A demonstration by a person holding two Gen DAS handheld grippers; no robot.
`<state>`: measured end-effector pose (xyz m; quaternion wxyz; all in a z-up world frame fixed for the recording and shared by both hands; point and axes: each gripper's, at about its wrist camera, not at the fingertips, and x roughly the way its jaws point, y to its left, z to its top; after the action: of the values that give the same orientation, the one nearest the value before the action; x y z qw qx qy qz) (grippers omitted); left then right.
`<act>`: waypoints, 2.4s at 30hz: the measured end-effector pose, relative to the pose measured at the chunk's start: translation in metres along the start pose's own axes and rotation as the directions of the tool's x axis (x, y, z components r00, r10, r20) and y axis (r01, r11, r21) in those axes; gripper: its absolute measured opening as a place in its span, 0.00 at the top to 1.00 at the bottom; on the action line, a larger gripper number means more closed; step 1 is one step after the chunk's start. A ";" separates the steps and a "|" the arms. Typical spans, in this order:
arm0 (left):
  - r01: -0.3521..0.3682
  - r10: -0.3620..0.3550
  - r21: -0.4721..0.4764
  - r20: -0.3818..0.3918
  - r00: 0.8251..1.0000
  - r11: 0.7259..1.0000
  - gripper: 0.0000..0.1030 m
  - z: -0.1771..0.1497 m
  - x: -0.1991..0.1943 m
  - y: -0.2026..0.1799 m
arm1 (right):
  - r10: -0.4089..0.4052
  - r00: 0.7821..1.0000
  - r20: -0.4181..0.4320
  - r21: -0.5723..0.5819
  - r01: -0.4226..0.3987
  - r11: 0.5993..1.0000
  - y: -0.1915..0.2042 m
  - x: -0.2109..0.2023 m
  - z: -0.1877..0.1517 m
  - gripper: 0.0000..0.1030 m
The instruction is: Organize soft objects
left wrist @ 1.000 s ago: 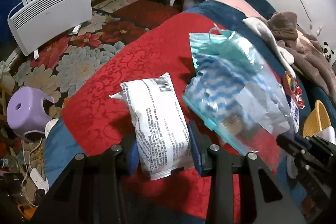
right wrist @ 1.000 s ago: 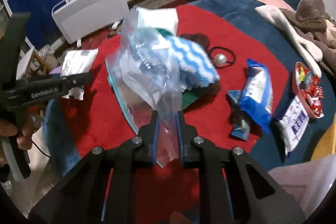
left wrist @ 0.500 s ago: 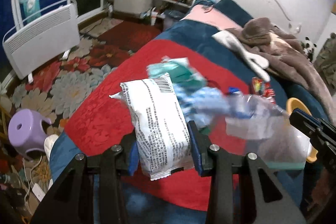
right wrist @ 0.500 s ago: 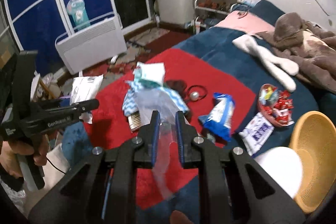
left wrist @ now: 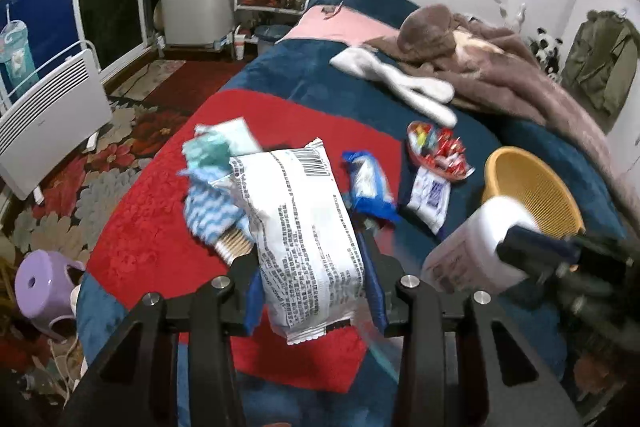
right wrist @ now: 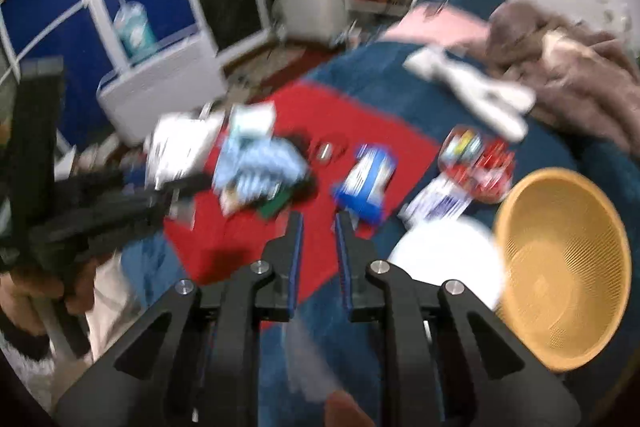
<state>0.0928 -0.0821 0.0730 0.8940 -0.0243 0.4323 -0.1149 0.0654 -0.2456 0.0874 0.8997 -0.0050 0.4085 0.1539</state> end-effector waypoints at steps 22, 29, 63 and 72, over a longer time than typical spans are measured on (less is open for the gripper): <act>-0.135 0.126 -0.171 -0.062 0.990 0.976 0.58 -0.037 0.032 0.112 | -0.006 0.998 -0.064 -0.083 0.001 0.997 0.068 0.191 0.046 0.09; -0.133 0.125 -0.192 -0.054 0.991 0.972 0.58 -0.025 0.033 0.123 | 0.038 0.982 -0.184 -0.182 -0.072 0.981 0.071 0.193 0.033 0.87; 0.307 -0.304 0.320 -0.062 0.951 0.896 0.42 0.050 0.018 -0.258 | -0.350 0.936 0.017 0.464 0.303 0.832 -0.181 -0.085 -0.027 0.85; 0.329 -0.308 0.383 -0.118 0.944 0.863 0.05 0.047 0.048 -0.310 | -0.435 0.900 -0.004 0.563 0.361 0.744 -0.234 -0.094 -0.060 0.16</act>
<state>0.1011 -0.3966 0.1100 0.8372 0.0895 0.4134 -0.3468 0.0296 -0.5022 0.0893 0.8985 0.1764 0.3661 -0.1660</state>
